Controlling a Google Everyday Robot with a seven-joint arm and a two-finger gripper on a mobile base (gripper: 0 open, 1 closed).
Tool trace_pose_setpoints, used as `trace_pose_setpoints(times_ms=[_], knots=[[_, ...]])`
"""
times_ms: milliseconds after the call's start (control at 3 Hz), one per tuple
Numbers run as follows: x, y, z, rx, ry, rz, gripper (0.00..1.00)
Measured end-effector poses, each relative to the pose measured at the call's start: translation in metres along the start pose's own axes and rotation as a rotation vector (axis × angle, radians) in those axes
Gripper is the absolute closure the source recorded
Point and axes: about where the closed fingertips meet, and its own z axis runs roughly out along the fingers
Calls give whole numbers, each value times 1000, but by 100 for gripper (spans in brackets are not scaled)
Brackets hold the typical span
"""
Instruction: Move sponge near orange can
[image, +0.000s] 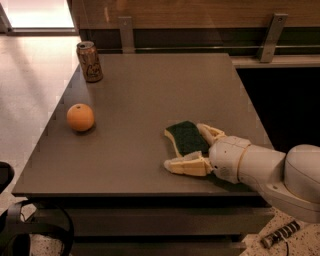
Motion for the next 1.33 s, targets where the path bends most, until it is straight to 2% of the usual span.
trace_pose_setpoints(times_ms=[667,1000,1333], knots=[[-4,3,1,-3,0,-9,80],[-6,4,2,-5,0,-13,100],[-6,4,2,-5,0,-14,100]])
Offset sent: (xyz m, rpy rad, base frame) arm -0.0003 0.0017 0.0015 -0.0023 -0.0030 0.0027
